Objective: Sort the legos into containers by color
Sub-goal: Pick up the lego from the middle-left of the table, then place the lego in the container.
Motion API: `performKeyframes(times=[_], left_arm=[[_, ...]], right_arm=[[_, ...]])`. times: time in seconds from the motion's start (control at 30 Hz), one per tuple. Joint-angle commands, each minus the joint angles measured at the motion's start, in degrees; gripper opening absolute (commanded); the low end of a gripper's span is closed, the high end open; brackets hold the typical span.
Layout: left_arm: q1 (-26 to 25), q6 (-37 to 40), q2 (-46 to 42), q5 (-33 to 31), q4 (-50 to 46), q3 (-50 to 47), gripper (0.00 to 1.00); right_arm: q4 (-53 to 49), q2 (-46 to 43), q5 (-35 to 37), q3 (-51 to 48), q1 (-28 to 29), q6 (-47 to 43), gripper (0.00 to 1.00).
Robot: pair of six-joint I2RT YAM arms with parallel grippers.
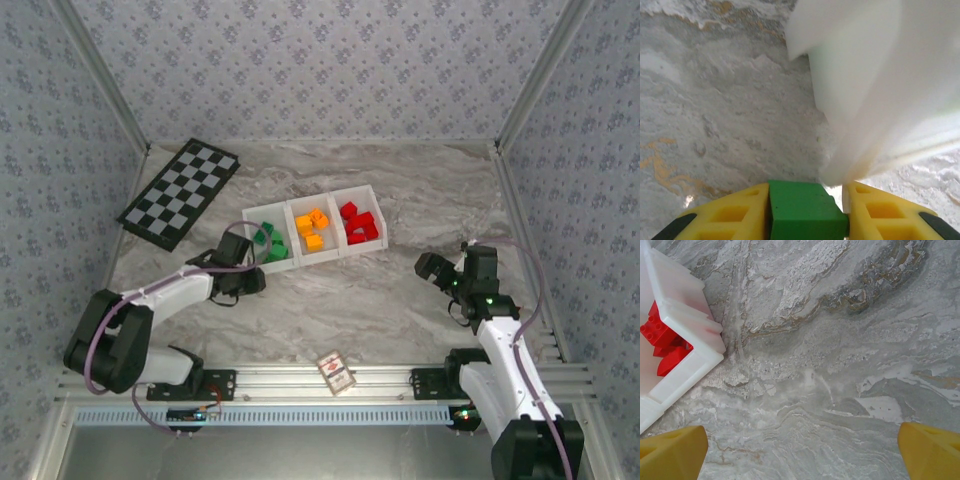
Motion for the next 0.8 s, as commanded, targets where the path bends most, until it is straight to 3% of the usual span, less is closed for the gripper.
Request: performKeyframes(times=[0.0,0.2,0.33,0.57,0.77], left_arm=[[-2.47,-2.16,-3.70,-1.54,-7.74,2.14,0.22],[-5.07,-3.38,-10.94,-4.77,-15.32,8.81,0.20],[-4.94,-2.06,-10.80,-8.45,-17.24,15.20,0.23],[-1.19,4.35,3.84,-8.38,-16.59,29.87,0.28],[-0.07,6.83,17.55,-6.34,-15.87,39.48,0.26]], right_arm=[[-1.57,-0.91,-0.74,-0.49,-0.48,0.64,1.00],[-0.85,-0.91,-1.18,-0.63,-0.79,1.17,1.00],[-0.28,-0.91,-1.71,-1.25,-1.07,1.73,1.00],[-1.33,-0.99,-3.43,-1.17,-2.31,0.19,1.00],[-3.70,-1.00,-5.19,-0.65,-4.07,-2.27,1.00]])
